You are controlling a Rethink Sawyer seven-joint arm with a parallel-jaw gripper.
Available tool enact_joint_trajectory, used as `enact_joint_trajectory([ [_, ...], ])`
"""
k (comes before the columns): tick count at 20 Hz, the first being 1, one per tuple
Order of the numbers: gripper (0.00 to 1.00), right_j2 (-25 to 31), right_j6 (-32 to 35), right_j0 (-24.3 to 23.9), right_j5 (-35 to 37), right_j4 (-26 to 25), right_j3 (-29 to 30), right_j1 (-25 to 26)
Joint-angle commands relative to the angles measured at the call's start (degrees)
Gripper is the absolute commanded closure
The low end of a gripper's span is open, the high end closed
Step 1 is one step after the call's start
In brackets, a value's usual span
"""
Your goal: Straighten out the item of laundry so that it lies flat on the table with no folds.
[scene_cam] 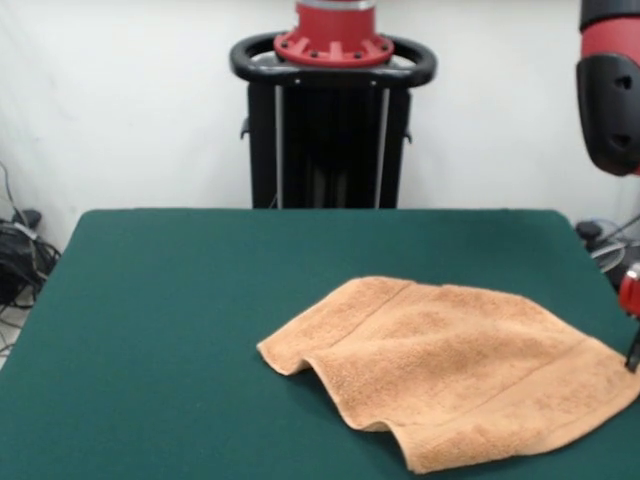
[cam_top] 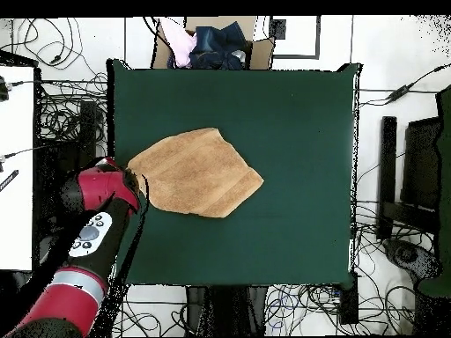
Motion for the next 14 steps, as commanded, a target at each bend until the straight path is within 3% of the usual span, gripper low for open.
enact_joint_trajectory([
  [1,1.00,2.9,13.7,1.2,6.4,4.7,-4.1,2.2],
  [7,1.00,1.7,14.2,1.6,7.0,6.1,-6.9,4.0],
  [11,1.00,2.4,12.1,0.9,4.8,5.8,-4.7,3.1],
  [12,0.00,2.7,11.5,0.8,3.4,5.7,-3.4,2.6],
  [14,0.00,4.5,9.3,-0.4,0.6,4.7,-0.8,1.2],
])
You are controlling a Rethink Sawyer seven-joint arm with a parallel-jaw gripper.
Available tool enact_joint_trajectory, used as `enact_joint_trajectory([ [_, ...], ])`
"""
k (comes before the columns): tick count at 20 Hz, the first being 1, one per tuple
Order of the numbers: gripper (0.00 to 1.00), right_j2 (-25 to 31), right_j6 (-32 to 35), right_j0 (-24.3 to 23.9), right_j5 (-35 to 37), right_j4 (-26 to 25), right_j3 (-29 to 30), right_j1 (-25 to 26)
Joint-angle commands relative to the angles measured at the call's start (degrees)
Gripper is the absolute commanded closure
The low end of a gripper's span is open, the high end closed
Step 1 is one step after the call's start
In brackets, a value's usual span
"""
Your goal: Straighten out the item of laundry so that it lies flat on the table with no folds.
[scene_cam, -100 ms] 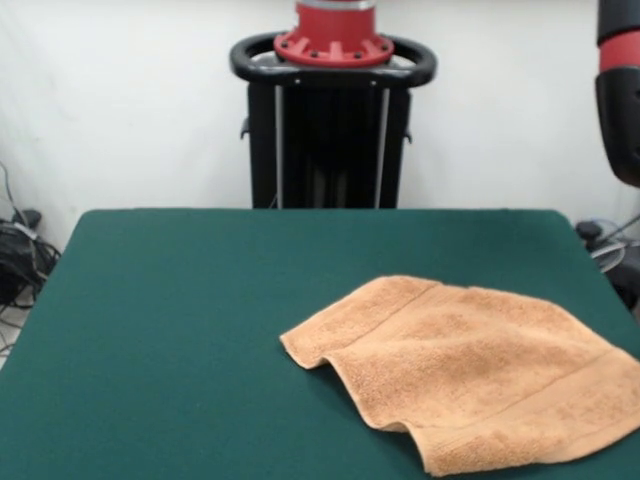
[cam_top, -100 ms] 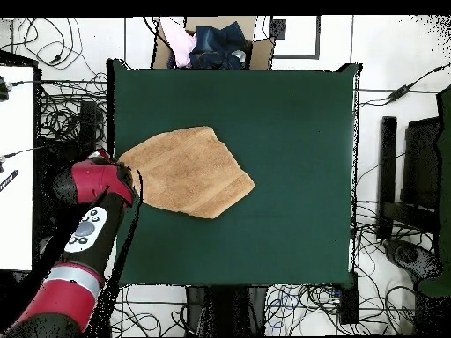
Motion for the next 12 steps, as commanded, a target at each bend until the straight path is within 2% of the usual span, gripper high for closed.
enact_joint_trajectory([
  [1,0.00,6.2,8.2,-1.5,-2.1,1.0,4.9,-1.5],
  [8,0.00,12.6,2.2,-8.1,-8.0,-3.0,14.1,-6.9],
  [12,0.00,15.4,-1.1,-12.0,-9.2,-6.3,19.8,-11.6],
])
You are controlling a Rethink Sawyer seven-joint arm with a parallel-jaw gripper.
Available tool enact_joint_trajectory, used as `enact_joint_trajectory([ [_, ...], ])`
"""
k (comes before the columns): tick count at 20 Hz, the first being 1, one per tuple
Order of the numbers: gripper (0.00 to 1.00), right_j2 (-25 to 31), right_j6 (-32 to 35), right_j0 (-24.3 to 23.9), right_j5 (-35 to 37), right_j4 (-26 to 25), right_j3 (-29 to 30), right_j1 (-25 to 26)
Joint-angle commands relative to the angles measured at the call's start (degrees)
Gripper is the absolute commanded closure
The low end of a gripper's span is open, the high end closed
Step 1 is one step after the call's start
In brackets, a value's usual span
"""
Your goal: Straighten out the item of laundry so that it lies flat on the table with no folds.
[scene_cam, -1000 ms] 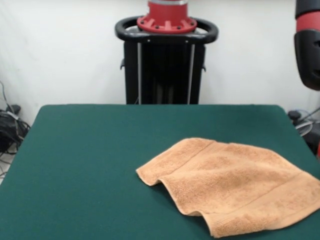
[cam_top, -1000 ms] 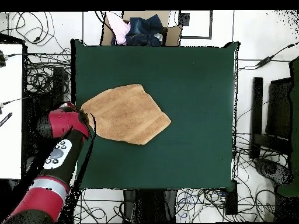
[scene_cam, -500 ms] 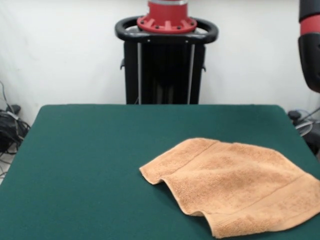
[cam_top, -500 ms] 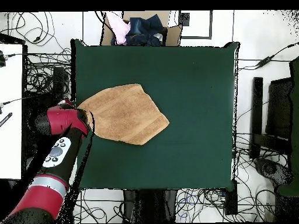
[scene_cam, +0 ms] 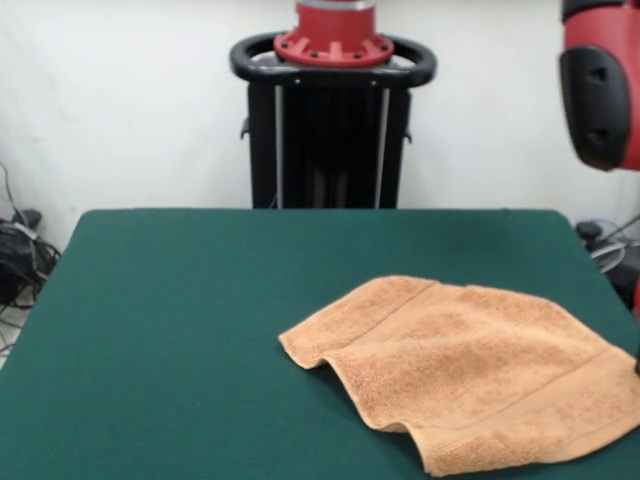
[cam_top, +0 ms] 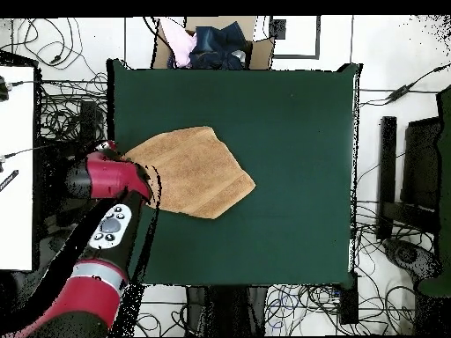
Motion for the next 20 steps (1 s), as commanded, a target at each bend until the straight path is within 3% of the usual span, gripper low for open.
enact_joint_trajectory([
  [1,0.00,10.6,-2.0,-6.6,-3.7,-6.1,14.7,-6.4],
  [8,0.00,17.2,-6.3,-16.5,-6.0,-15.9,27.9,-16.6],
  [14,0.00,19.3,-5.5,-22.7,-9.7,-25.7,30.5,-16.4],
  [20,0.00,23.8,-8.1,-34.3,-12.3,-37.5,32.9,-15.9],
])
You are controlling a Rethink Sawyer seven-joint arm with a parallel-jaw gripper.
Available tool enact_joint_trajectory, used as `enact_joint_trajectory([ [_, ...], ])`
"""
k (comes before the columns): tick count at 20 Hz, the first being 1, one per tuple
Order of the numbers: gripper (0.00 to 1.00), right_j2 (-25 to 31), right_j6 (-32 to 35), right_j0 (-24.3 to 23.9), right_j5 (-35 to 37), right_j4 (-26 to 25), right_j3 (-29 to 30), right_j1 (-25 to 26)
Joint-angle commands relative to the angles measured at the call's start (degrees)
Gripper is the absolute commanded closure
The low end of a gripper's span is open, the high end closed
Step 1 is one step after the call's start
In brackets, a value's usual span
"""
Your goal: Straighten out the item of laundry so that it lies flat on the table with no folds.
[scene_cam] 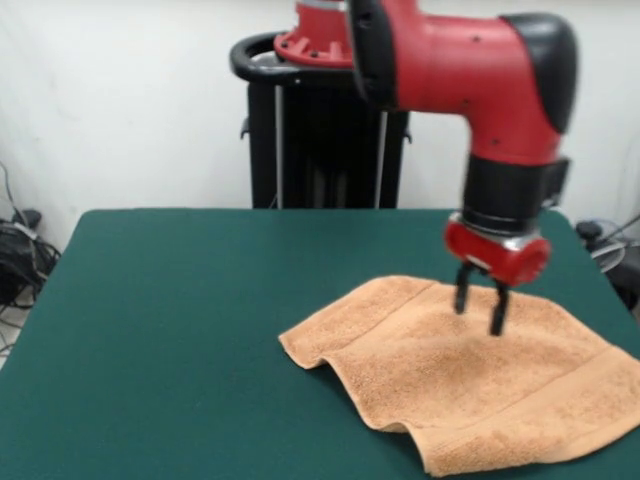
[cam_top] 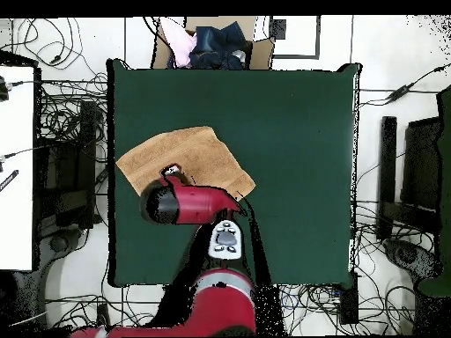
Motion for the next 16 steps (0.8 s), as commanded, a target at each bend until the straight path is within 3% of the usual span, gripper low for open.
enact_joint_trajectory([
  [1,0.00,10.7,-8.4,-10.9,-4.9,-13.2,9.3,0.6],
  [9,0.00,15.0,-11.2,-25.3,-3.8,-27.7,7.4,3.1],
  [16,0.00,17.5,-9.7,-31.6,-2.8,-36.2,5.4,5.1],
])
